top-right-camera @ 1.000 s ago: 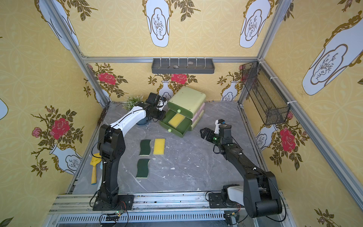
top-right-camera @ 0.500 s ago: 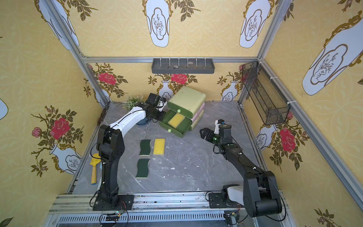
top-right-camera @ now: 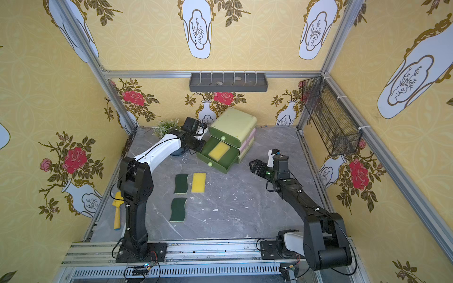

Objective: Take the sponge out of the drawer
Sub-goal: Open the drawer in the storage box, then pick up the sponge from the drawer.

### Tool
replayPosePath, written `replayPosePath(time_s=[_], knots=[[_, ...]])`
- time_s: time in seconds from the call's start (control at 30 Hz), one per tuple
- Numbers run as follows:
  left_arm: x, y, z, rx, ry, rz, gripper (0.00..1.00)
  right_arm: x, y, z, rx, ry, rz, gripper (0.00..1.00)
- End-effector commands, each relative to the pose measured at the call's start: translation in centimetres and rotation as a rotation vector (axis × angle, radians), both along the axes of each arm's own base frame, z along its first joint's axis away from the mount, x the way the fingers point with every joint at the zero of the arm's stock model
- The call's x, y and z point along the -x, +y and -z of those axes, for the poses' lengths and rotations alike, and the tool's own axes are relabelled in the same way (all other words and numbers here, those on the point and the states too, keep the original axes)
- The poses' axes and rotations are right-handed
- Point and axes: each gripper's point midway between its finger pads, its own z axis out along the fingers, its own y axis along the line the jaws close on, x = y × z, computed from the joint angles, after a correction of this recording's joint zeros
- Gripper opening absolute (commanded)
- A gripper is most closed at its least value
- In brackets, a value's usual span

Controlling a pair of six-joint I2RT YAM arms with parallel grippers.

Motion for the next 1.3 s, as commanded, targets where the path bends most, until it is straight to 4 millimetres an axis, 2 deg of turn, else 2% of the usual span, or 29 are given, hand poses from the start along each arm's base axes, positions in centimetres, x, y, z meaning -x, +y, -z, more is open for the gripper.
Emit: replayPosePath(time_s=[0.0,0.53,0.8,0.9,1.03,1.13,1.27], knots=[[-0.3,0.6,0.1,-0.023,-0.019,-0.012,0.03,-0.7,0.2,-1.0,-0.005,-0.048,-0.007,0.99],[-0.6,0.3,-0.9,-0.003,-0.041,-0.018,0.33,-0.6,0.2,-0.9,-0.004,-0.045,-0.010,0.99],[0.0,-0.2,-4.9,0.043,-0.108,-0.002,0.56,-0.6,0.2,-0.9,-0.005,-0.044,-0.010,0.99],[0.6,-1.1,-6.3,0.054,-0.135,0.025,0.64,-0.6,0.3,-0.9,-0.005,-0.045,-0.012,1.00],[1.9,-3.4,-7.0,0.033,-0.167,0.124,0.75,-0.6,0.4,-1.1,-0.006,-0.050,-0.019,1.00],[2.8,-4.9,-6.5,-0.025,-0.188,0.193,0.83,-0.5,0.3,-1.1,-0.004,-0.054,-0.018,1.00],[3.5,-6.1,-5.2,-0.056,-0.175,0.238,0.89,-0.4,0.2,-1.3,-0.003,-0.061,-0.016,1.00]])
